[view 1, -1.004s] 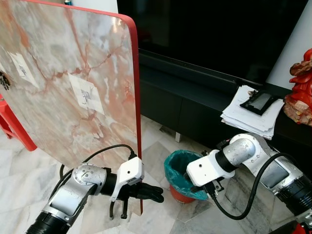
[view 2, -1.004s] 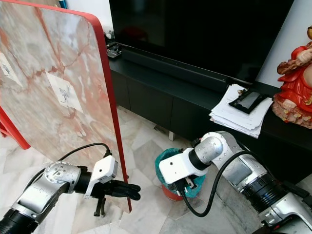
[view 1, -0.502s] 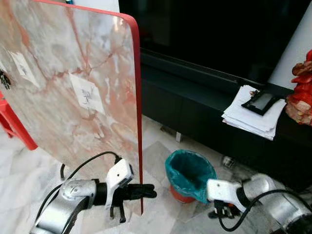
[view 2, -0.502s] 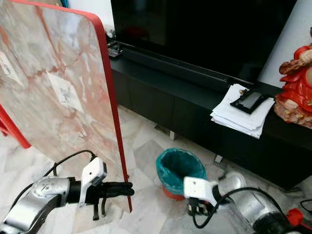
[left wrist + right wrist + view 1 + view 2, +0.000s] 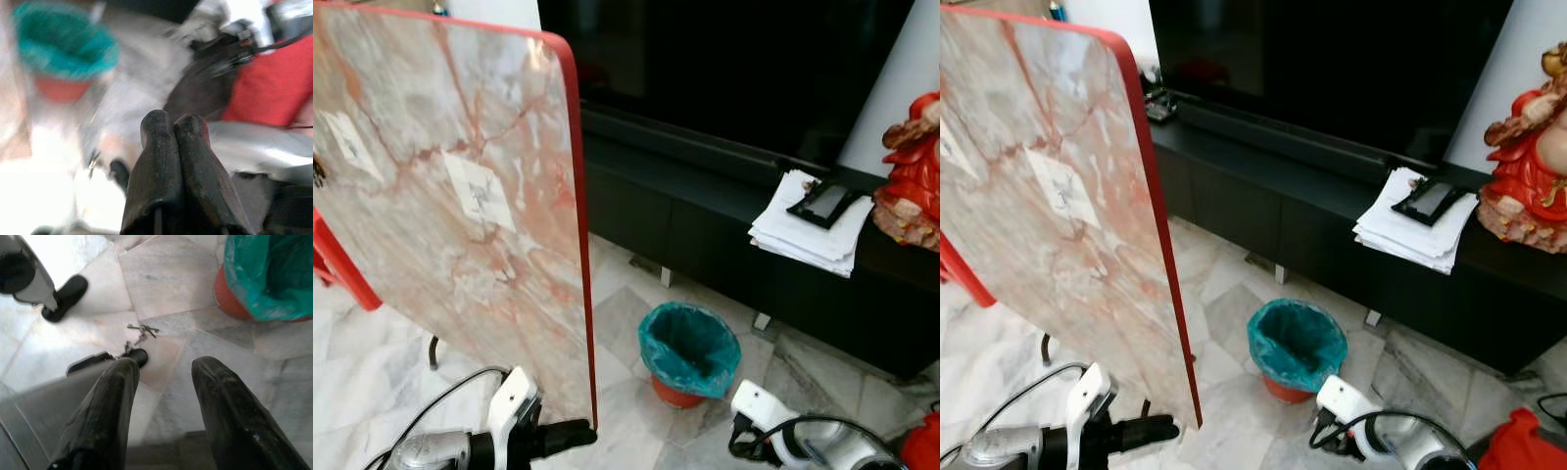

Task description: Hang keys on a hook

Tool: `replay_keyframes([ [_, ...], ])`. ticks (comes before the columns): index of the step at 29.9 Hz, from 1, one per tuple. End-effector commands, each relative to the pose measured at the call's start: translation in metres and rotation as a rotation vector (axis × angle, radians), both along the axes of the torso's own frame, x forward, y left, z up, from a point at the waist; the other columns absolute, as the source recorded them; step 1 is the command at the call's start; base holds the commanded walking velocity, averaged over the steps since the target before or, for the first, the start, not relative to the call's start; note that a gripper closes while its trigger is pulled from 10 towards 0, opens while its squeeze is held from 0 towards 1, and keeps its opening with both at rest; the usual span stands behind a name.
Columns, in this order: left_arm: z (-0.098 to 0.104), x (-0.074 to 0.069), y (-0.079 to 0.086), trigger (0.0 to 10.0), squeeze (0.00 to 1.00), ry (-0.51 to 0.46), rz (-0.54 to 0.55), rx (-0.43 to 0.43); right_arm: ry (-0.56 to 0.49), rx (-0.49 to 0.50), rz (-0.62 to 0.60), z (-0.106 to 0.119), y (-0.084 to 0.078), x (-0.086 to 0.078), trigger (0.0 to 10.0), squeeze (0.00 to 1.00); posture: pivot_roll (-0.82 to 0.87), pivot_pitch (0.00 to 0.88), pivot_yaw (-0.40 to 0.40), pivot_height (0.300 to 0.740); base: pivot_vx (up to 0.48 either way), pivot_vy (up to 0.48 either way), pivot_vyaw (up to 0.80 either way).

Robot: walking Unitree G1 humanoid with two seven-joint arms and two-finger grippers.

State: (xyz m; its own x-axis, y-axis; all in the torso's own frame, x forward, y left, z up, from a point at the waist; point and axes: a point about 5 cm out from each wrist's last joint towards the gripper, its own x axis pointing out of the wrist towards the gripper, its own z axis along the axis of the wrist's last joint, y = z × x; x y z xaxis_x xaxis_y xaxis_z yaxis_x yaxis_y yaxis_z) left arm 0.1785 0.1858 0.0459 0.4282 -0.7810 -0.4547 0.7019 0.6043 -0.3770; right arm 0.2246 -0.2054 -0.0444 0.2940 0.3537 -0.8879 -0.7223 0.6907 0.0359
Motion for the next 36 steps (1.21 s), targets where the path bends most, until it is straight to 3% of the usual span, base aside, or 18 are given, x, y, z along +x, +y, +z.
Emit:
replay_keyframes([
  [1, -0.017, 0.002, 0.013, 10.0, 0.00, 0.020, 0.115, 0.092, -0.039, -0.001, -0.107, -0.003, -0.001, 0.001, 10.0, 0.00, 0.09, 0.015, -0.024, 0.740, 0.000, 0.000, 0.00],
  [6, -0.046, 0.008, 0.028, 10.0, 0.00, 0.035, 0.323, 0.214, -0.077, 0.036, -0.313, -0.010, 0.004, -0.002, 10.0, 0.00, 0.08, 0.000, -0.027, 0.740, 0.000, 0.000, 0.00],
  [7, -0.053, 0.013, 0.034, 10.0, 0.00, 0.010, 0.407, 0.274, -0.077, 0.047, -0.368, -0.013, 0.005, -0.004, 10.0, 0.00, 0.08, 0.000, -0.031, 0.740, 0.000, 0.000, 0.00],
  [8, -0.062, 0.020, 0.046, 10.0, 0.00, -0.020, 0.569, 0.356, -0.079, 0.077, -0.454, -0.017, 0.009, -0.008, 10.0, 0.00, 0.09, 0.000, -0.035, 0.740, 0.000, 0.000, 0.00],
  [10, -0.070, 0.022, 0.056, 10.0, 0.00, -0.015, 0.716, 0.420, -0.082, 0.109, -0.529, -0.019, 0.013, -0.010, 10.0, 0.00, 0.09, 0.000, -0.041, 0.740, 0.000, 0.000, 0.00],
  [13, -0.086, 0.015, 0.070, 10.0, 0.00, 0.011, 0.849, 0.545, -0.095, 0.116, -0.635, -0.024, 0.015, -0.015, 10.0, 0.00, 0.09, 0.000, -0.046, 0.740, 0.000, 0.000, 0.00],
  [17, -0.106, -0.006, 0.072, 10.0, 0.00, 0.105, 0.893, 0.647, -0.083, 0.098, -0.678, -0.030, 0.018, -0.024, 10.0, 0.00, 0.09, 0.000, -0.056, 0.740, 0.000, 0.000, 0.00],
  [20, -0.120, -0.017, 0.063, 10.0, 0.00, 0.160, 0.926, 0.636, -0.069, 0.090, -0.705, -0.034, 0.020, -0.031, 10.0, 0.00, 0.11, 0.000, -0.068, 0.740, 0.000, 0.000, 0.00],
  [27, -0.129, -0.027, 0.055, 10.0, 0.00, 0.200, 0.943, 0.664, -0.043, 0.069, -0.678, -0.039, 0.023, -0.040, 10.0, 0.00, 0.12, 0.000, -0.080, 0.740, 0.000, 0.135, 0.00],
  [36, -0.131, -0.029, 0.053, 10.0, 0.00, 0.216, 0.964, 0.652, -0.069, 0.045, -0.715, -0.037, 0.022, -0.034, 10.0, 0.00, 0.12, 0.000, -0.073, 0.740, 0.000, 0.361, 0.00],
])
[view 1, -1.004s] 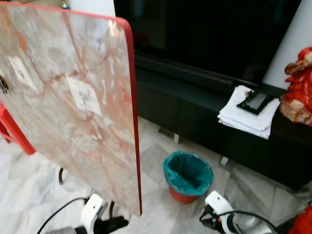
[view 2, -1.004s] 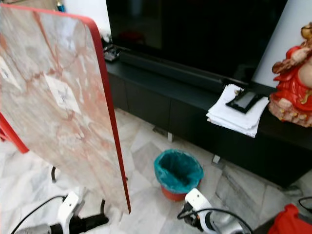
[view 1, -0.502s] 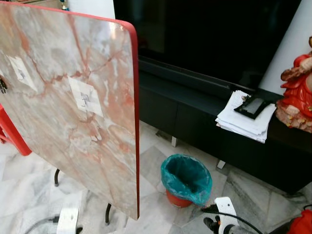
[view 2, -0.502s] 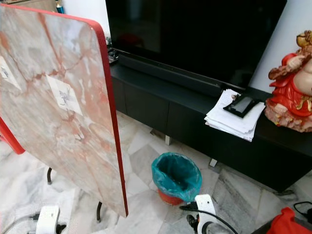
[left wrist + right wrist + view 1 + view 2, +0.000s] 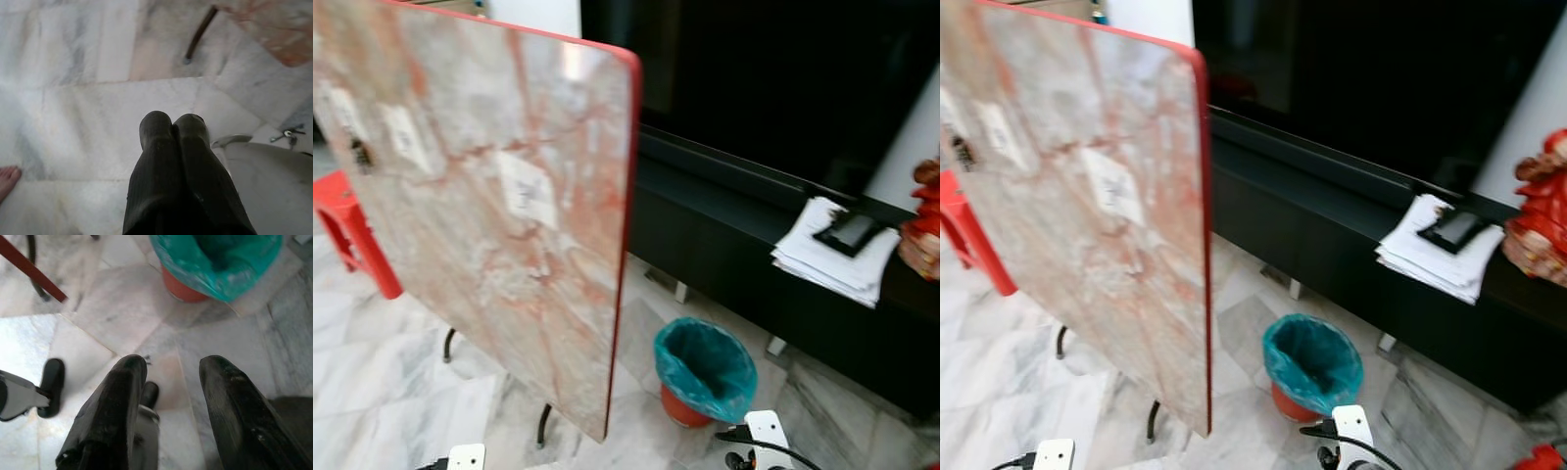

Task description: Hang keys on a hook

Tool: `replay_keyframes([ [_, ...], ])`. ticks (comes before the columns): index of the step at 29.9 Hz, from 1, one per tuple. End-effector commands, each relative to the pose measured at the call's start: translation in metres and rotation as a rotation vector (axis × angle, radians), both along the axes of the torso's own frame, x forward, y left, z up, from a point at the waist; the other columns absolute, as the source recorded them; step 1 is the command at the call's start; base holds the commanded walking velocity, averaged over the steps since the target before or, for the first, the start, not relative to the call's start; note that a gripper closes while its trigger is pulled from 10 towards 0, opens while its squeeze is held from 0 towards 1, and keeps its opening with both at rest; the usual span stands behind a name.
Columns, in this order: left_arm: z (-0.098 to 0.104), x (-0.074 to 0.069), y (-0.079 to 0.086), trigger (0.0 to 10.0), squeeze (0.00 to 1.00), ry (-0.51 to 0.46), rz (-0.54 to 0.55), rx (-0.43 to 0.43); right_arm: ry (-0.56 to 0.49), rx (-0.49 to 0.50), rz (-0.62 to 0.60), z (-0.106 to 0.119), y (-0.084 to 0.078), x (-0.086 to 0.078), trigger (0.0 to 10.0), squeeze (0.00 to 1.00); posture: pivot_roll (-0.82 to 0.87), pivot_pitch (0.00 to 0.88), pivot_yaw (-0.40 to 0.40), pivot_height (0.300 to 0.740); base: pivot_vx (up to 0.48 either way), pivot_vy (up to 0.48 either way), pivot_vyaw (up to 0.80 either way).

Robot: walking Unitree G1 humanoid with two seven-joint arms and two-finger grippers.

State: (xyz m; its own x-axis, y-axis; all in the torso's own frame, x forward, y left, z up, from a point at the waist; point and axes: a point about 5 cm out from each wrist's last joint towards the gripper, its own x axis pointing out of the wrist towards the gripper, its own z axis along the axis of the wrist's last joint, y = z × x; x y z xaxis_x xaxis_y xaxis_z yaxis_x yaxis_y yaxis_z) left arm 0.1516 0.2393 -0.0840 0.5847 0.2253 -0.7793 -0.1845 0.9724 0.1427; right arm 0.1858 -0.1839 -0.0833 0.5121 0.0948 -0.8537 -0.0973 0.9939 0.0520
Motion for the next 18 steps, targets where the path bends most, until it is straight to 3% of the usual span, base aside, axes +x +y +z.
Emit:
replay_keyframes([
  [1, -0.002, -0.002, -0.003, 10.0, 0.00, 0.009, -0.004, -0.003, -0.011, -0.005, 0.006, 0.002, 0.001, 0.004, 10.0, 0.00, 0.12, 0.000, -0.073, 0.740, 0.000, 0.480, 0.00],
  [18, -0.003, -0.001, -0.006, 10.0, 0.00, 0.008, -0.009, -0.020, 0.020, -0.089, -0.023, 0.002, -0.009, 0.004, 10.0, 0.00, 0.11, 0.000, -0.072, 0.740, 0.000, 0.480, 0.00],
])
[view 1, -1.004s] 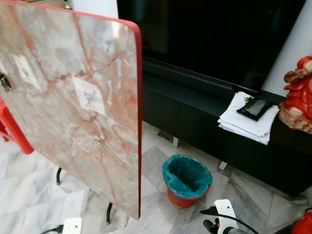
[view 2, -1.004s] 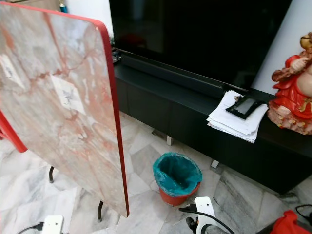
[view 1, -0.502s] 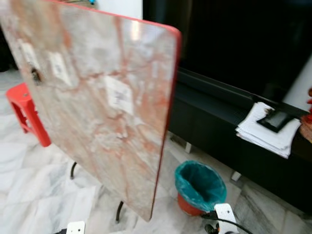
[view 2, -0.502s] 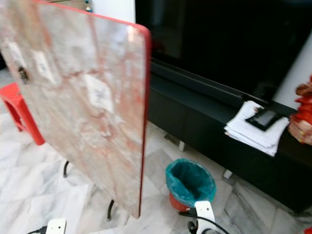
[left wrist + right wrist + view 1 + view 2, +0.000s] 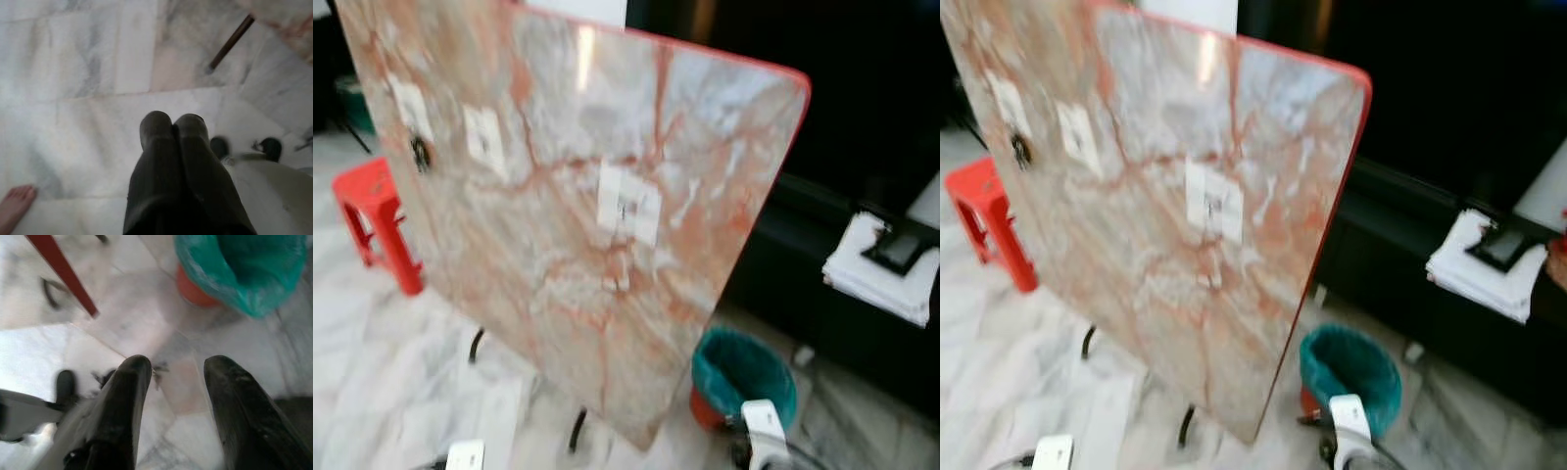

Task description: Hang keys on a hook

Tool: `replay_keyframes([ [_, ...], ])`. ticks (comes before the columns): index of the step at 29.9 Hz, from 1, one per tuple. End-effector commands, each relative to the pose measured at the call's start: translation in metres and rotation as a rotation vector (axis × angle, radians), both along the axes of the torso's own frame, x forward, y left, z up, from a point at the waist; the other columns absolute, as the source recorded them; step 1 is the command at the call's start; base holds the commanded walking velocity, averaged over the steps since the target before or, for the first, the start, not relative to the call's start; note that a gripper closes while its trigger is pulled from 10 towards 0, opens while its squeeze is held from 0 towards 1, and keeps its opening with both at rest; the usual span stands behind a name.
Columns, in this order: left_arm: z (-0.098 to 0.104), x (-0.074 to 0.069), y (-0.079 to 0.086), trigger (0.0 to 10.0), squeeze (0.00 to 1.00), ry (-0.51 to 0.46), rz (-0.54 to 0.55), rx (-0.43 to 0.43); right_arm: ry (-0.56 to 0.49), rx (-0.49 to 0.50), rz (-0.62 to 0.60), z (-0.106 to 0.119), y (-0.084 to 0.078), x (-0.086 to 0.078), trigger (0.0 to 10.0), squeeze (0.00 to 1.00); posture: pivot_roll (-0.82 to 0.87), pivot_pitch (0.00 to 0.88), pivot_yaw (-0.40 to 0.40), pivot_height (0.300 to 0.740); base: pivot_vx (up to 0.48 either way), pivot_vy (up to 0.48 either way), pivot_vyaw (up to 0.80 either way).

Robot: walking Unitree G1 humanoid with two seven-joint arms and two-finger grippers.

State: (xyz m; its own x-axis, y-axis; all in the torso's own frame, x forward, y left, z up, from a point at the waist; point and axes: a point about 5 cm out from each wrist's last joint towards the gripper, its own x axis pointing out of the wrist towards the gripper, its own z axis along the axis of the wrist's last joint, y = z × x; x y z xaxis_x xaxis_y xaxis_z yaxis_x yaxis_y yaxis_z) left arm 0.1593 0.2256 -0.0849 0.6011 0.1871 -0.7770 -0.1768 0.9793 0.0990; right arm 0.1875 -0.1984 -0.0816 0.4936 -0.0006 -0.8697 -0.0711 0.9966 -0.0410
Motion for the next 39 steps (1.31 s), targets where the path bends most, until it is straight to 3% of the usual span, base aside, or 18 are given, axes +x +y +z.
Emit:
replay_keyframes([
  [1, -0.002, -0.009, 0.008, 10.0, 0.00, 0.027, 0.002, 0.021, -0.004, 0.003, 0.000, 0.001, 0.005, 0.003, 10.0, 0.00, 0.11, 0.000, -0.072, 0.740, 0.000, 0.480, 0.00],
  [15, -0.001, -0.009, 0.011, 10.0, 0.00, 0.029, -0.015, 0.015, -0.001, 0.028, -0.121, 0.001, 0.003, 0.003, 10.0, 0.00, 0.11, 0.000, -0.055, 0.740, 0.000, 0.480, 0.00],
  [18, 0.000, -0.006, 0.013, 10.0, 0.00, 0.024, -0.023, 0.016, 0.016, 0.033, -0.156, 0.000, 0.003, 0.002, 10.0, 0.00, 0.12, 0.000, -0.052, 0.740, 0.000, 0.480, -0.77],
  [27, 0.003, 0.005, 0.007, 10.0, 0.00, 0.006, -0.035, 0.005, 0.027, 0.040, -0.139, -0.002, 0.006, -0.002, 10.0, 0.00, 0.13, 0.016, -0.059, 0.740, 0.000, 0.480, -0.80],
  [39, 0.001, 0.003, 0.004, 10.0, 0.00, 0.018, -0.036, 0.001, 0.013, 0.061, -0.153, -0.002, 0.010, -0.001, 10.0, 0.00, 0.13, 0.028, -0.069, 0.740, 0.000, 0.480, 0.00],
])
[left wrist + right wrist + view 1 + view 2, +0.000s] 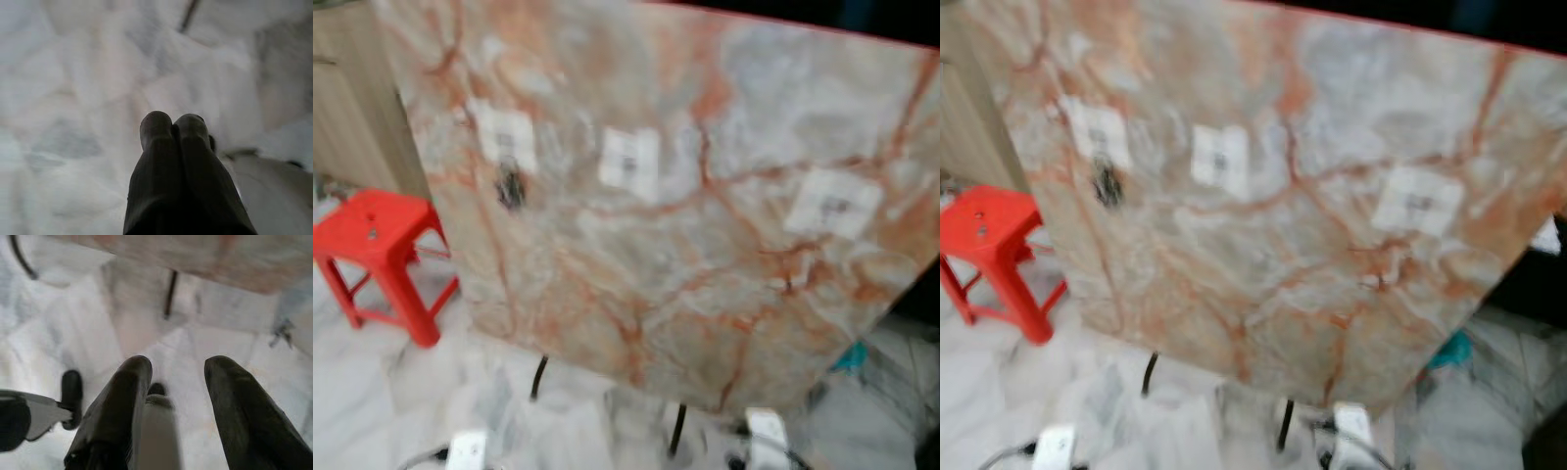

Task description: Hang keys on a hook

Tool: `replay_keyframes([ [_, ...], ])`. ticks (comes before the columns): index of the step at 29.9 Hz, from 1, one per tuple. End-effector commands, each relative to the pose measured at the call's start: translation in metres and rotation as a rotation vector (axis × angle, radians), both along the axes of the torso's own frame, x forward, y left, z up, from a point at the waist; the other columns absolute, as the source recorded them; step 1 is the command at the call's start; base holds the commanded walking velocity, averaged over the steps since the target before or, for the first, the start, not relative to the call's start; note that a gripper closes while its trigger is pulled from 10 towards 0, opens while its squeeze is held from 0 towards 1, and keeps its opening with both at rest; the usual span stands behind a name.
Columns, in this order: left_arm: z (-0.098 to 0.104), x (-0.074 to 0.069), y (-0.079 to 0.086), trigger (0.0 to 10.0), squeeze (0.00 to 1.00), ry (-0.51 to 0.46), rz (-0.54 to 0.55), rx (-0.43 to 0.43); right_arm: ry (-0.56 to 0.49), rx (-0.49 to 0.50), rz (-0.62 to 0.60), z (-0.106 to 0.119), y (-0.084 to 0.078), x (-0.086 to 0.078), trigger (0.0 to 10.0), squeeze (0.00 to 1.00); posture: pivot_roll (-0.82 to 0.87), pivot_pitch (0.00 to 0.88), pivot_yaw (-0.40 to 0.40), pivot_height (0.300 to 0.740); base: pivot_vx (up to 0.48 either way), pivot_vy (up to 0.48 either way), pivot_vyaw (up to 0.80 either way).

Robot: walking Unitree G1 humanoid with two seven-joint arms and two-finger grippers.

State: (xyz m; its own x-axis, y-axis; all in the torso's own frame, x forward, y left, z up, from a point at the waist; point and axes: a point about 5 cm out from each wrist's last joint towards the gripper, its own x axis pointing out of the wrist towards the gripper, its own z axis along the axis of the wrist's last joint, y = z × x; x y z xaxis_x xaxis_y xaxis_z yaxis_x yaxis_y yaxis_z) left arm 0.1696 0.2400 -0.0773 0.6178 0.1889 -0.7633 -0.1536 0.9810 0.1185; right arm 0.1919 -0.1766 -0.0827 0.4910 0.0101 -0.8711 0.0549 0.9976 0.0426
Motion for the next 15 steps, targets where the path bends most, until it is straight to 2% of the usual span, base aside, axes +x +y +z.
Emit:
replay_keyframes([
  [1, -0.0064, -0.0074, -0.0103, 10.0, 0.00, 0.034, -0.010, -0.022, 0.010, -0.023, -0.022, -0.0013, -0.0114, -0.0051, 10.0, 0.00, 0.13, 0.027, -0.070, 0.740, 0.000, 0.480, 0.00],
  [15, -0.0105, -0.0128, -0.0180, 10.0, 0.00, 0.051, -0.011, -0.042, 0.010, -0.025, -0.015, -0.0027, -0.0146, -0.0092, 10.0, 0.00, 0.11, 0.000, -0.065, 0.740, 0.000, 0.480, 0.00],
])
